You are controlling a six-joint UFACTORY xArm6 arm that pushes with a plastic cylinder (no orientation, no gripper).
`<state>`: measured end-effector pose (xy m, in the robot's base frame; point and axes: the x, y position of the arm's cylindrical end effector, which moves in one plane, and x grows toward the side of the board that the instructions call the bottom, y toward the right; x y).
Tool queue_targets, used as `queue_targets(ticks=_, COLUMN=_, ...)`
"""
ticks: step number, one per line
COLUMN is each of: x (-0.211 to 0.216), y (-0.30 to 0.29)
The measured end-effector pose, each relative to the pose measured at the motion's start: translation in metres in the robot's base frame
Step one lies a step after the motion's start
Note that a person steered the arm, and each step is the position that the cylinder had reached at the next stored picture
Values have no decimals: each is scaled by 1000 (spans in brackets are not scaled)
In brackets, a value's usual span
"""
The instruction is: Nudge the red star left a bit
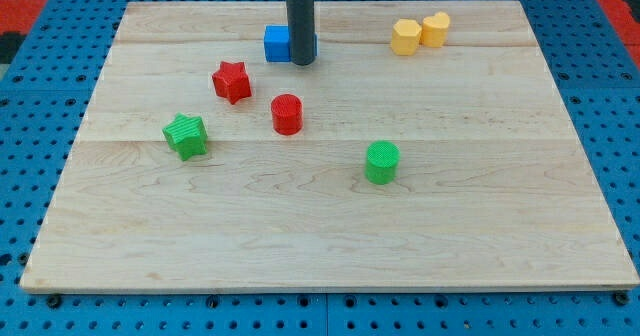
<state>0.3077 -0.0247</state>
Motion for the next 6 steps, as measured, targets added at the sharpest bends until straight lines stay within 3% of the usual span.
queue_targets(ticks=2, x=3, y=6)
queue_targets(ticks=4, x=37, y=0)
queue_targets(ticks=5, x=30, y=-64)
queue_targets(ticks=6, x=13, y=-83)
